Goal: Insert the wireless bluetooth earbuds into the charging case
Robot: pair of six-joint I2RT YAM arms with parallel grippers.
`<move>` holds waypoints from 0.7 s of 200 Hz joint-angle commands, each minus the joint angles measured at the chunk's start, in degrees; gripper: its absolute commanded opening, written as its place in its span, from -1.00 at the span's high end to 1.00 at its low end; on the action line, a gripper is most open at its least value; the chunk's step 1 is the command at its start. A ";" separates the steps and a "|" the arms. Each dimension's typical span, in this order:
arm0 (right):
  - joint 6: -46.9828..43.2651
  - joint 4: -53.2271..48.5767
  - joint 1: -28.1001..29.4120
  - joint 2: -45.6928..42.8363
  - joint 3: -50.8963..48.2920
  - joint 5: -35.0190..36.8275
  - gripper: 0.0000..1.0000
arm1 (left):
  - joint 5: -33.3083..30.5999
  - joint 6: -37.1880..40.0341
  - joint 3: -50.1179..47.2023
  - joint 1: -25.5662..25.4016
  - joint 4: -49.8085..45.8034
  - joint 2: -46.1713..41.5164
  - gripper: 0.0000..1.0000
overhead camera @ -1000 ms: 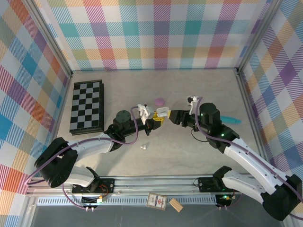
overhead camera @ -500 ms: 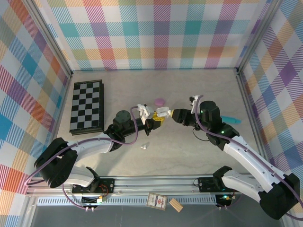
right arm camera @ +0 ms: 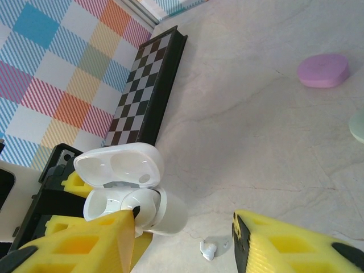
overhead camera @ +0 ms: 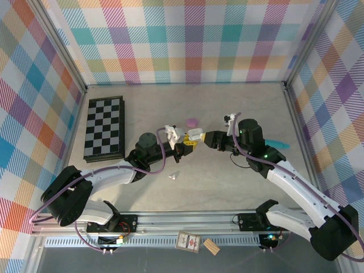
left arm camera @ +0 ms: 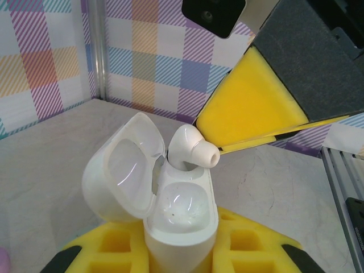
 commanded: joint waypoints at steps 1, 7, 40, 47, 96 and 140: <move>-0.39 0.49 0.03 1.04 1.88 -1.82 -0.01 | 1.11 -0.78 1.44 -0.58 2.89 -0.28 0.64; -0.37 0.41 0.05 1.21 1.90 -1.95 -0.03 | 1.10 -0.80 1.38 -0.64 2.94 -0.29 0.64; -0.54 -0.59 0.13 2.19 2.33 -1.79 -0.16 | 1.30 -0.80 1.54 -0.65 3.33 0.10 0.64; -0.59 -0.77 0.09 2.45 2.42 -1.79 -0.19 | 1.24 -0.88 1.54 -0.65 3.31 0.07 0.64; -1.78 -2.30 0.09 2.62 2.87 -0.94 -0.43 | 1.27 -0.93 1.27 -0.43 3.86 0.23 0.64; -2.42 -2.77 0.03 3.26 3.60 -1.44 -0.55 | 1.16 -1.25 0.89 0.11 4.42 0.05 0.64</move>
